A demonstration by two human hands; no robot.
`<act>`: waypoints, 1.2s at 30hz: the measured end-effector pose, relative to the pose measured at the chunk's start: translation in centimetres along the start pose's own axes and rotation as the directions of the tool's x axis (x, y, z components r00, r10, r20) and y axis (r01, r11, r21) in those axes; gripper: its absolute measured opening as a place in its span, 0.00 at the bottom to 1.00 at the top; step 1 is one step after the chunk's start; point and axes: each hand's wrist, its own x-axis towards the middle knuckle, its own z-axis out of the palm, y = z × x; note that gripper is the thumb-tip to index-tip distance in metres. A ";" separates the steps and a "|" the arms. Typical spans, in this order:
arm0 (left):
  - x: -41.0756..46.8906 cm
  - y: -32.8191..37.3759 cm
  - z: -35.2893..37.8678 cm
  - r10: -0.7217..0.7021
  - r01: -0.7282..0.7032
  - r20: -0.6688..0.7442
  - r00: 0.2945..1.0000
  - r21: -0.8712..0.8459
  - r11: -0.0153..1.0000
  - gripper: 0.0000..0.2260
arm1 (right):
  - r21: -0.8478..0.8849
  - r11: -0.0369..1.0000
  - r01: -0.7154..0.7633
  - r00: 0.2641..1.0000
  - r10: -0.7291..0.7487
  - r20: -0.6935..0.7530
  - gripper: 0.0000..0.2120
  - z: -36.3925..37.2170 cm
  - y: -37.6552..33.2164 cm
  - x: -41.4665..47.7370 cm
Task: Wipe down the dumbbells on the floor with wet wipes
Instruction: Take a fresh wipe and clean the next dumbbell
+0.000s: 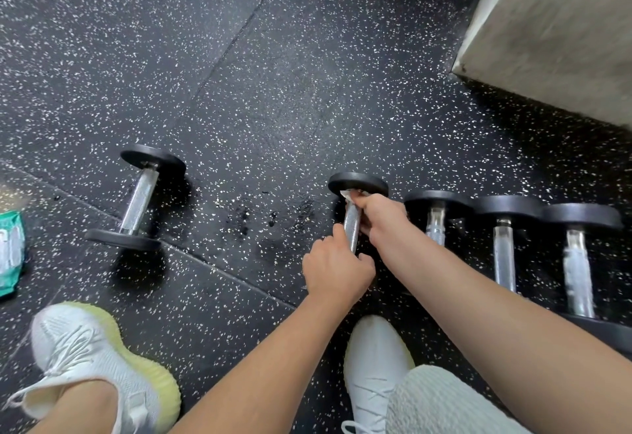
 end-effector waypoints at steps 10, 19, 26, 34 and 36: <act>-0.7 1.7 0.7 0.029 -0.029 0.001 1.000 0.175 0.984 0.19 | -0.308 0.948 0.076 0.920 -0.186 -0.344 0.31 1.6 0.4 -0.4; -0.5 2.1 0.5 -0.021 0.019 0.021 1.000 0.113 0.993 0.17 | -0.047 0.998 0.037 0.989 -0.030 0.147 0.19 -1.1 -0.7 0.1; -0.3 1.5 -0.1 -0.026 0.024 0.033 0.999 0.060 0.998 0.14 | -0.023 0.993 -0.113 0.852 0.109 0.512 0.13 -3.6 -1.5 0.1; -1.1 2.9 0.4 -0.020 0.008 0.065 0.998 0.185 0.983 0.20 | -0.202 0.979 0.005 0.996 -0.023 -0.085 0.27 0.3 -1.3 -0.9; -1.5 3.3 0.7 0.001 -0.016 0.071 0.997 0.212 0.977 0.25 | -0.244 0.970 0.013 0.979 -0.062 -0.194 0.21 0.7 -1.1 -1.5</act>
